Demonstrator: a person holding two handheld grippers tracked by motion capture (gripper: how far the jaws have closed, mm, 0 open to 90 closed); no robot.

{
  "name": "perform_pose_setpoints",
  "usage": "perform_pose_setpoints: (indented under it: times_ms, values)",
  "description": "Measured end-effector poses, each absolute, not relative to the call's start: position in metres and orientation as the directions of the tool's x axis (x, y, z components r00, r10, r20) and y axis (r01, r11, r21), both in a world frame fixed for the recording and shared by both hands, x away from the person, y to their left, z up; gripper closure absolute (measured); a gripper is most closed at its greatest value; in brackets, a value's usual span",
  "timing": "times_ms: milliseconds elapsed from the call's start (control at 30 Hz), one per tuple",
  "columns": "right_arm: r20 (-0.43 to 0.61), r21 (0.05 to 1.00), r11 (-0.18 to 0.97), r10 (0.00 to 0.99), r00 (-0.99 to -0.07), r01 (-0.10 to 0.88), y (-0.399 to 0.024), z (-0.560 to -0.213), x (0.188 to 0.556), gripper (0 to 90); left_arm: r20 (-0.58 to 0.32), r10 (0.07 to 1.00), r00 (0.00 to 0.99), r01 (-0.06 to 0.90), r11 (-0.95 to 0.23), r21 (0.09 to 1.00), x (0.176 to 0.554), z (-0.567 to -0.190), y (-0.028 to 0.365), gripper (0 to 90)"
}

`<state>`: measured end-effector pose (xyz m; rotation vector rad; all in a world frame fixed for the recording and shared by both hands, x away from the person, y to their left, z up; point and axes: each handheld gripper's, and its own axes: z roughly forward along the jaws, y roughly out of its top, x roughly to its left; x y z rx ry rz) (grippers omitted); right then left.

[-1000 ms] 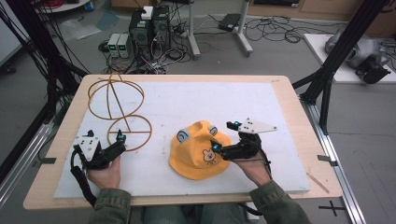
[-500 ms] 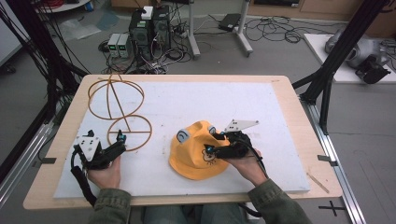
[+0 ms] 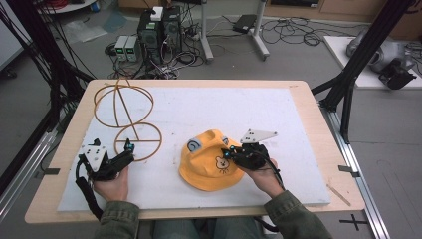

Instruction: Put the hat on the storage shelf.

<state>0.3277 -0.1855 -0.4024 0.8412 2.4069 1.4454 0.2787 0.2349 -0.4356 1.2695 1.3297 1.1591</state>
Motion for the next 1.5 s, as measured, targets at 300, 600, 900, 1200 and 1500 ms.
perform_pose_setpoints:
  times_ms: [300, 600, 900, 1200, 1500]
  values:
    - [0.080, 0.969, 0.137, 0.617, -0.783, 0.206, -0.196, -0.378, 0.316, 89.4, -0.023, 0.999, -0.033, 0.119, 0.026, 0.993, 0.278, -0.436, 0.235, 6.6]
    - [0.176, 0.973, -0.227, 0.620, -0.765, 0.040, -0.202, -0.347, 0.328, 89.4, -0.029, 0.999, -0.032, 0.117, 0.033, 0.993, 0.278, -0.436, 0.236, 6.6]
    - [0.208, 0.934, -0.357, 0.597, -0.775, -0.024, -0.182, -0.304, 0.349, 89.4, -0.040, 0.999, -0.035, 0.113, 0.043, 0.993, 0.279, -0.436, 0.237, 6.6]
    - [0.160, 0.956, -0.292, 0.552, -0.818, -0.011, -0.142, -0.253, 0.371, 89.4, -0.038, 0.999, -0.032, 0.107, 0.042, 0.993, 0.278, -0.436, 0.236, 6.6]
    - [0.095, 0.980, -0.198, 0.486, -0.869, -0.004, -0.086, -0.204, 0.388, 89.4, -0.068, 0.997, -0.027, 0.107, 0.070, 0.992, 0.277, -0.437, 0.240, 6.6]
